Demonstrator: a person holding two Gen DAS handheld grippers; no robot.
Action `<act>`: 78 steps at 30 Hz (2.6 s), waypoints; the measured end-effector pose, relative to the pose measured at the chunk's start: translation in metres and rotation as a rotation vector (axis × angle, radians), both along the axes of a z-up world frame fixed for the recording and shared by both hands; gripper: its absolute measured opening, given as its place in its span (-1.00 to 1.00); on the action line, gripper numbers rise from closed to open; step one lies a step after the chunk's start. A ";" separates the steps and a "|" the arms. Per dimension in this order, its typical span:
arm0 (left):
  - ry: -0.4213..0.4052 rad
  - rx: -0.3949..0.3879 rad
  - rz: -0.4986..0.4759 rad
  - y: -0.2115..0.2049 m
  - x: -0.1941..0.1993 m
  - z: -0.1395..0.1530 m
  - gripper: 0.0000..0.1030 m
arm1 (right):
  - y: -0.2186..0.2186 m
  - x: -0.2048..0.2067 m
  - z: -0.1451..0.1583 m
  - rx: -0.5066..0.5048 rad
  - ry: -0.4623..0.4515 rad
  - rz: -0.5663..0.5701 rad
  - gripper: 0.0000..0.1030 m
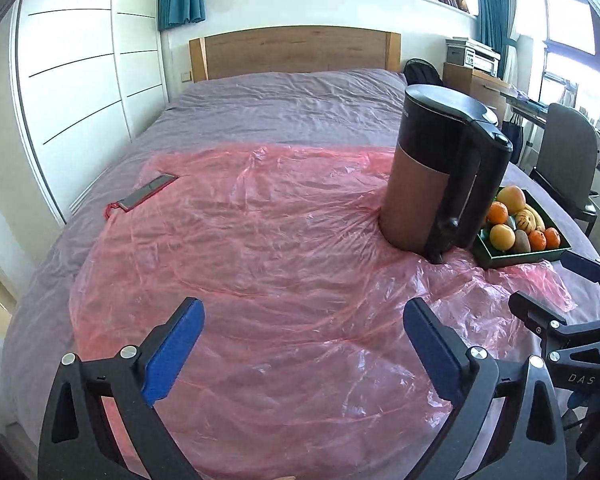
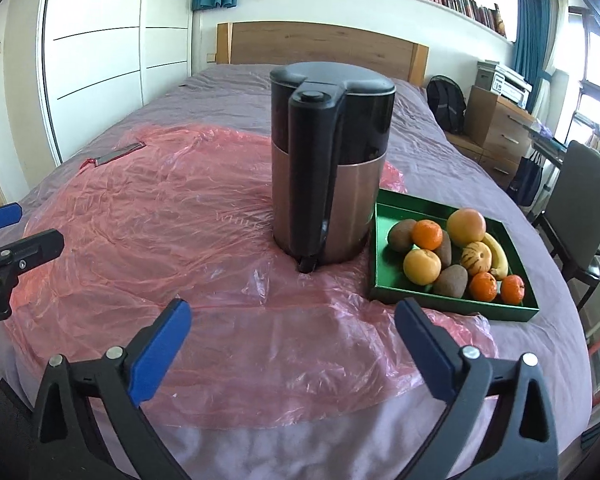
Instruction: Organize fruits
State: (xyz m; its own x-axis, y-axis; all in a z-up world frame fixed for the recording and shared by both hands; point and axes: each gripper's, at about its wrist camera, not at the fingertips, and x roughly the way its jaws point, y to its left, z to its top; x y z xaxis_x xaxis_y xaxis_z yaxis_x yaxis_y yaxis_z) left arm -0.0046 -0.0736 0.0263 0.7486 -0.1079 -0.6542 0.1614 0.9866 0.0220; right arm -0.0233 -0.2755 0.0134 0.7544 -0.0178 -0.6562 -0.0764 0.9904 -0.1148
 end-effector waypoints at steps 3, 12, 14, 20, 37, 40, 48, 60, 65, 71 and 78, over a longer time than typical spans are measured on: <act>-0.017 -0.001 0.009 0.010 -0.004 0.004 0.92 | 0.008 -0.002 0.005 0.002 -0.015 0.002 1.00; -0.026 -0.002 0.031 0.025 -0.012 0.006 0.92 | 0.018 -0.010 0.017 0.003 -0.068 -0.006 1.00; -0.031 -0.008 0.025 0.027 -0.013 0.007 0.92 | 0.019 -0.012 0.018 -0.006 -0.071 -0.006 1.00; -0.050 0.004 0.019 0.030 -0.017 0.009 0.92 | 0.008 -0.017 0.017 -0.002 -0.069 -0.043 1.00; -0.035 0.032 0.006 0.001 -0.019 0.008 0.98 | -0.062 -0.038 0.013 0.018 -0.068 -0.184 1.00; -0.029 0.036 -0.003 -0.002 -0.019 0.007 0.98 | -0.071 -0.040 0.013 0.022 -0.068 -0.200 1.00; -0.017 0.049 -0.012 -0.009 -0.018 0.004 0.98 | -0.080 -0.042 0.013 0.024 -0.069 -0.217 1.00; -0.008 0.054 -0.036 -0.020 -0.016 0.003 0.98 | -0.096 -0.046 0.013 0.039 -0.074 -0.250 1.00; -0.007 0.053 -0.045 -0.023 -0.016 0.003 0.98 | -0.098 -0.046 0.013 0.041 -0.074 -0.251 1.00; -0.006 0.043 -0.057 -0.028 -0.015 0.004 0.98 | -0.101 -0.048 0.012 0.038 -0.077 -0.258 1.00; -0.004 0.039 -0.073 -0.038 -0.016 0.005 0.98 | -0.107 -0.051 0.014 0.028 -0.081 -0.270 1.00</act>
